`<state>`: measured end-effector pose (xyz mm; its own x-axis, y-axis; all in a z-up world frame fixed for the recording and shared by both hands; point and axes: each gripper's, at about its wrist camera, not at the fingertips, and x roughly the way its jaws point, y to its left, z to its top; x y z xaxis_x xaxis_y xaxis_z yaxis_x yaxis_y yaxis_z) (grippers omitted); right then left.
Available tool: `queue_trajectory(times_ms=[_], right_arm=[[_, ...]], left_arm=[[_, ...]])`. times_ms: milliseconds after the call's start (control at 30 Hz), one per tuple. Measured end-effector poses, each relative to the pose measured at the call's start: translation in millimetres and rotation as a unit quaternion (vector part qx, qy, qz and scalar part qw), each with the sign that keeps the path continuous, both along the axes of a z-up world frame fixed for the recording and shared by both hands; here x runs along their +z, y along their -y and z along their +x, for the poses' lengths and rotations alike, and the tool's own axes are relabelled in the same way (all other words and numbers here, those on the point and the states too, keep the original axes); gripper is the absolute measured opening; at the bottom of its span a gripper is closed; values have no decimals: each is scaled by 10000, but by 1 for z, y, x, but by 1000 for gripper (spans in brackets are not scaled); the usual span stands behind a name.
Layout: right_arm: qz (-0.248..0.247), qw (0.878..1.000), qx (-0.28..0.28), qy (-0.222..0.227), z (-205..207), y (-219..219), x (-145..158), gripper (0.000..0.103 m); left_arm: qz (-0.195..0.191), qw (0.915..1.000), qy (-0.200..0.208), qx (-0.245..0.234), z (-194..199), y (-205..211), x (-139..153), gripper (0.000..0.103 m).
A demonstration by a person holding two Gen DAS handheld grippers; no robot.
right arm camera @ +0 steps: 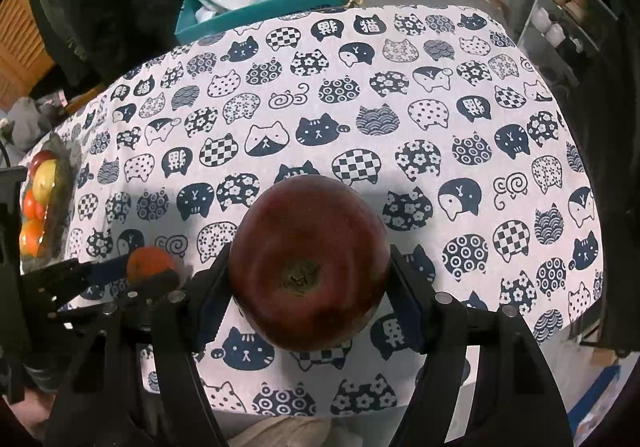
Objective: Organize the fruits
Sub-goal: 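Lift red apple with right tool while left tool grasps small orange, then carry red apple with right tool while left tool carries small orange to bowl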
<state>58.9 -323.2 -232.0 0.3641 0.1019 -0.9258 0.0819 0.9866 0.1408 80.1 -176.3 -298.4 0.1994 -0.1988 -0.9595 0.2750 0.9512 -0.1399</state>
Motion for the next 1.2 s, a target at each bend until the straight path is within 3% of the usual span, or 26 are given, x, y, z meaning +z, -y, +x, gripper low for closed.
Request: queue_trajectory(times_ms=[433, 1200], right_arm=[[-94, 9988, 89, 480, 2, -9, 32, 71], [-236, 9821, 429, 1818, -5, -49, 137, 71]], left_arm=[[-217, 9972, 681, 199, 0, -19, 56, 45], [-451, 9764, 2070, 423, -13, -63, 167, 45]])
